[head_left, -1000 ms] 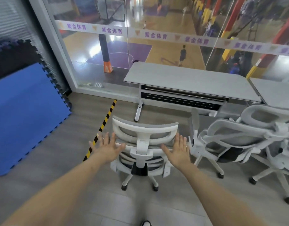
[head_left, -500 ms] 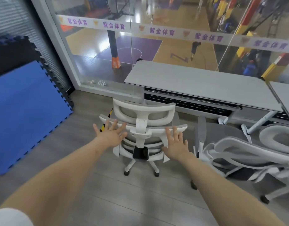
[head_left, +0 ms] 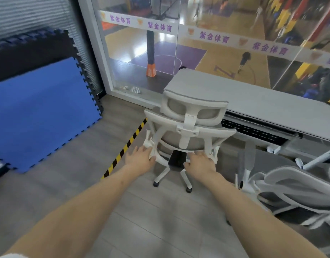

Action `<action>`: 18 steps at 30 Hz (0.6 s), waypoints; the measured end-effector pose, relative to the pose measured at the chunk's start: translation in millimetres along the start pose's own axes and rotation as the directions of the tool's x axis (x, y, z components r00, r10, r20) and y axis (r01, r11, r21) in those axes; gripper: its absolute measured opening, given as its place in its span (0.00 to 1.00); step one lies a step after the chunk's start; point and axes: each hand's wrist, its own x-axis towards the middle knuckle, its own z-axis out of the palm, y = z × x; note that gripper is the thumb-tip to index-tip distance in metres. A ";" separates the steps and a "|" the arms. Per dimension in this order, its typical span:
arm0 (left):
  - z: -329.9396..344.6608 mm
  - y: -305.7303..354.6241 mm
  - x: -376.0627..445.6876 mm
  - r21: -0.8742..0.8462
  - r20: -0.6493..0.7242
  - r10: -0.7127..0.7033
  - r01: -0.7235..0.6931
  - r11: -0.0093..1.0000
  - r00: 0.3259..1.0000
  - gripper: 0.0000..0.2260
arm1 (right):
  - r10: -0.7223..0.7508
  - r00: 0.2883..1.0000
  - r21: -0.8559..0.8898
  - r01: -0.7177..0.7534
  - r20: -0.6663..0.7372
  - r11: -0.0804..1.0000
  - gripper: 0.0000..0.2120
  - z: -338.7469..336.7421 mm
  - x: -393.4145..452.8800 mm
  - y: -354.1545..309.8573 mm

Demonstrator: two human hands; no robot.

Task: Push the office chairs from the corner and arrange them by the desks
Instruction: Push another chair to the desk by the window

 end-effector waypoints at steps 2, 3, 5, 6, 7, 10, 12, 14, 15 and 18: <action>3.6 -24.6 -39.7 -0.057 -0.038 -0.038 0.036 0.998 0.999 0.22 | -0.060 0.998 -0.005 0.060 -0.003 0.998 0.21 8.3 -18.4 -39.1; 5.2 -39.0 -62.1 -0.070 -0.062 -0.058 0.054 0.996 0.996 0.21 | -0.100 0.995 -0.017 0.100 -0.009 0.995 0.20 11.8 -28.7 -61.3; 9.1 -76.2 -112.2 -0.100 -0.096 -0.128 0.119 0.988 0.987 0.20 | -0.189 0.982 -0.049 0.189 -0.008 0.981 0.19 20.2 -51.7 -112.0; 12.3 -99.3 -139.8 -0.124 -0.104 -0.173 0.160 0.979 0.979 0.20 | -0.235 0.972 -0.072 0.234 -0.005 0.970 0.19 25.5 -65.4 -140.6; 15.2 -123.6 -169.5 -0.150 -0.117 -0.218 0.200 0.968 0.969 0.21 | -0.278 0.961 -0.091 0.276 -0.008 0.957 0.19 31.2 -79.1 -170.2; 25.6 -196.4 -266.0 -0.248 -0.163 -0.395 0.350 0.903 0.904 0.20 | -0.416 0.910 -0.094 0.413 -0.011 0.906 0.19 49.4 -128.9 -263.0; 38.1 -242.4 -340.0 -0.327 -0.162 -0.534 0.465 0.822 0.830 0.19 | -0.528 0.849 -0.090 0.526 0.009 0.845 0.19 69.0 -169.2 -327.1; 53.9 -285.8 -413.2 -0.371 -0.194 -0.633 0.541 0.755 0.750 0.18 | -0.630 0.776 -0.090 0.629 0.014 0.772 0.20 95.5 -206.7 -389.1; 61.1 -305.1 -447.0 -0.373 -0.194 -0.674 0.581 0.723 0.713 0.18 | -0.670 0.742 -0.100 0.668 0.022 0.737 0.20 108.6 -223.6 -418.7; 85.8 -359.5 -533.1 -0.403 -0.113 -0.792 0.701 0.588 0.599 0.18 | -0.766 0.634 -0.106 0.773 0.108 0.625 0.22 145.0 -270.4 -499.1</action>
